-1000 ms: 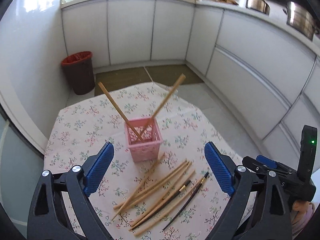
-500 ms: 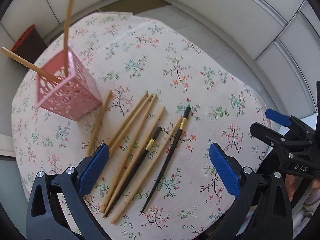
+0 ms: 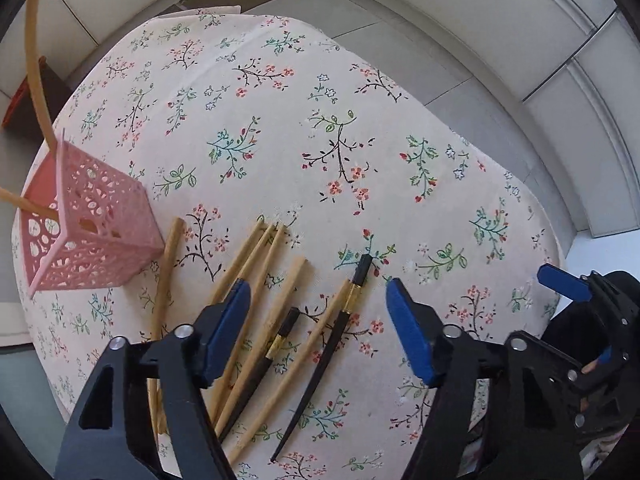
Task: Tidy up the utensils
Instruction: 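Move the left tool to the remaining chopsticks and close on one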
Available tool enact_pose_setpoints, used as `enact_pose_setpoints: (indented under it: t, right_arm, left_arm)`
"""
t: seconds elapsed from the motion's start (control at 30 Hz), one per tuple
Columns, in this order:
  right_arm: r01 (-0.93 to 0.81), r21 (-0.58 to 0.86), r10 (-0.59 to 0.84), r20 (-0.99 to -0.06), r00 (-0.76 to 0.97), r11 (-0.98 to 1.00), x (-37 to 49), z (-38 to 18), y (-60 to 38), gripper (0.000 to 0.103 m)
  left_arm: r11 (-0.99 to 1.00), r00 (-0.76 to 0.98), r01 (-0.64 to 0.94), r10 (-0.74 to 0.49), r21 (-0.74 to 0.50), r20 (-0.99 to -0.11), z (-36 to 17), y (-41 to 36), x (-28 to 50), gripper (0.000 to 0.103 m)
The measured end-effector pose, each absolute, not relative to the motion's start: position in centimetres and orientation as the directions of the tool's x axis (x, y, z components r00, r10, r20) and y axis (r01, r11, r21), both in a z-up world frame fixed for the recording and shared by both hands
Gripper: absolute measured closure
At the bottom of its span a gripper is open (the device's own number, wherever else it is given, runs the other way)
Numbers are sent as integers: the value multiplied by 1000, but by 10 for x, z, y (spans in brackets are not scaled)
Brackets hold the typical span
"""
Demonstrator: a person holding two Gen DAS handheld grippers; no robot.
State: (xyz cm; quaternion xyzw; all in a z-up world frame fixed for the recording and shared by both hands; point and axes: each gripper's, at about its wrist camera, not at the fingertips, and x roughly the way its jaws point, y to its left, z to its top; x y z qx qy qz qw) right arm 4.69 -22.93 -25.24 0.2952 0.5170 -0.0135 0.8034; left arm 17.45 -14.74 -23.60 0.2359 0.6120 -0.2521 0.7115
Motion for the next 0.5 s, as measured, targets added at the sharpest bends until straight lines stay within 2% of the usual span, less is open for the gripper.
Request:
enact_pose_setpoints:
  t: [0.1, 0.23, 0.37, 0.5]
  right_arm:
    - [318, 456, 290, -843, 453, 831, 48, -254, -227, 15]
    - [316, 483, 322, -835, 446, 817, 49, -256, -227, 15]
    - [327, 506, 344, -829, 441, 799, 49, -258, -229, 15]
    - [335, 522, 360, -823, 438, 784, 50, -259, -230, 15]
  left_arm:
    - [759, 124, 648, -27, 60, -992, -250, -150, 183, 68]
    - [760, 112, 647, -14, 62, -994, -261, -149, 193, 73]
    - [743, 91, 669, -35, 35, -995, -264, -154, 194, 86]
    - [729, 91, 683, -17, 50, -996, -270, -159, 193, 87]
